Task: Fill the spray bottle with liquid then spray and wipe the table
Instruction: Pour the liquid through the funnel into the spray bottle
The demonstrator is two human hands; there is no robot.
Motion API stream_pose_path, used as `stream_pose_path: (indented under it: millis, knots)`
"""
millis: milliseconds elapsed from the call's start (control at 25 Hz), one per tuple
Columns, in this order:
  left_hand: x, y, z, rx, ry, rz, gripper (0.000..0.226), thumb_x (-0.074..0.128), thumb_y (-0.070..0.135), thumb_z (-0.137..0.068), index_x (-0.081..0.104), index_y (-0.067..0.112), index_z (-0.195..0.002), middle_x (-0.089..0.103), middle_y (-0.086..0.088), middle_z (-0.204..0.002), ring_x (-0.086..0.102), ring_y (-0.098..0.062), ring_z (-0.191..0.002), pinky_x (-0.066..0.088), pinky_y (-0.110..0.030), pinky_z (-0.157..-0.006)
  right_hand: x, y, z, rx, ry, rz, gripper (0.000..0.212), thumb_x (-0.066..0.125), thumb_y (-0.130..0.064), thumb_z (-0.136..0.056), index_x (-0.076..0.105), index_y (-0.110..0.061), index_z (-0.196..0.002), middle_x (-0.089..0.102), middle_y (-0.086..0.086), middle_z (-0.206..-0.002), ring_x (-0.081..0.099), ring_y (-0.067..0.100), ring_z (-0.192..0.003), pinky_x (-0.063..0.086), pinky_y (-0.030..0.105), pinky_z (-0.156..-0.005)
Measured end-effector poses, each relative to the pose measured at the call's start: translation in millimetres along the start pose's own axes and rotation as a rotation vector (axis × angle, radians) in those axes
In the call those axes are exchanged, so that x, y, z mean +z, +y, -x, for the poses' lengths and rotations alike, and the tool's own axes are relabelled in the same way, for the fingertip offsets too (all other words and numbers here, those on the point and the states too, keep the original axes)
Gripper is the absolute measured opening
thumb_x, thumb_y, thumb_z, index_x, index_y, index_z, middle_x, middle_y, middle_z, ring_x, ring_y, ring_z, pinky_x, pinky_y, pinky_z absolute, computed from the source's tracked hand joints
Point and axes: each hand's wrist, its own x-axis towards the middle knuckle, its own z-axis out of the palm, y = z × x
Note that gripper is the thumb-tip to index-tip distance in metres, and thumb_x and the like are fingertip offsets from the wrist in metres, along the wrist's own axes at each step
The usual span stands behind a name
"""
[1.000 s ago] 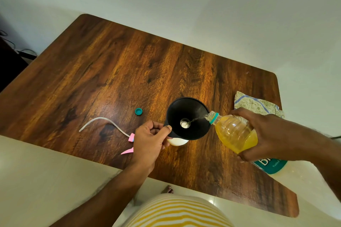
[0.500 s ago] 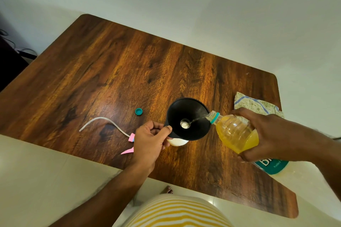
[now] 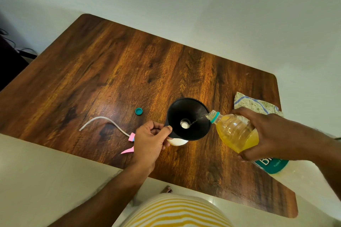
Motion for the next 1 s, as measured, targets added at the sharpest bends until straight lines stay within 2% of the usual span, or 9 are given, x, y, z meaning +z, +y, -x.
stream_pose_path:
  millis: [320, 560, 760, 880, 1000]
  knots:
    - [-0.5, 0.1, 0.7, -0.006, -0.003, -0.004, 0.008, 0.070, 0.012, -0.089, 0.069, 0.006, -0.094, 0.073, -0.018, -0.079, 0.059, -0.013, -0.051, 0.046, -0.019, -0.045, -2.0, -3.5, 0.4, 0.008, -0.019, -0.002, 0.088, 0.084, -0.047, -0.064, 0.023, -0.053, -0.126, 0.052, -0.019, -0.113, 0.061, 0.010, -0.093, 0.049, 0.017, -0.068]
    - [0.9, -0.9, 0.4, 0.003, 0.002, 0.004, 0.008, 0.070, 0.012, -0.089, 0.068, 0.005, -0.093, 0.072, -0.020, -0.079, 0.059, -0.011, -0.050, 0.045, -0.019, -0.044, -0.8, -0.2, 0.4, -0.011, -0.001, -0.025, 0.087, 0.085, -0.048, -0.061, 0.028, -0.051, -0.127, 0.055, -0.020, -0.107, 0.065, 0.010, -0.090, 0.055, 0.022, -0.073]
    - [-0.6, -2.5, 0.6, 0.019, 0.003, 0.001, 0.007, 0.070, 0.013, -0.089, 0.068, 0.007, -0.093, 0.072, -0.017, -0.077, 0.060, -0.012, -0.052, 0.046, -0.019, -0.046, -0.1, 1.0, -1.4, -0.023, 0.003, -0.044, 0.087, 0.085, -0.047, -0.062, 0.026, -0.053, -0.125, 0.054, -0.022, -0.109, 0.064, 0.011, -0.091, 0.052, 0.019, -0.069]
    - [-2.1, -3.0, 1.8, 0.029, -0.004, 0.025, 0.007, 0.070, 0.013, -0.089, 0.069, 0.007, -0.094, 0.071, -0.009, -0.069, 0.061, -0.013, -0.052, 0.047, -0.020, -0.047, 3.2, 3.5, -4.1, -0.045, 0.048, -0.072, 0.090, 0.085, -0.051, -0.060, 0.025, -0.055, -0.126, 0.053, -0.024, -0.110, 0.063, 0.010, -0.092, 0.050, 0.018, -0.070]
    - [-3.3, -2.0, 3.1, 0.022, -0.015, 0.060, 0.007, 0.070, 0.012, -0.089, 0.069, 0.006, -0.094, 0.071, -0.009, -0.068, 0.061, -0.014, -0.052, 0.047, -0.021, -0.047, 8.3, 2.8, -5.8, -0.088, 0.118, -0.153, 0.091, 0.086, -0.050, -0.059, 0.024, -0.057, -0.125, 0.051, -0.028, -0.108, 0.062, 0.008, -0.091, 0.045, 0.013, -0.065]
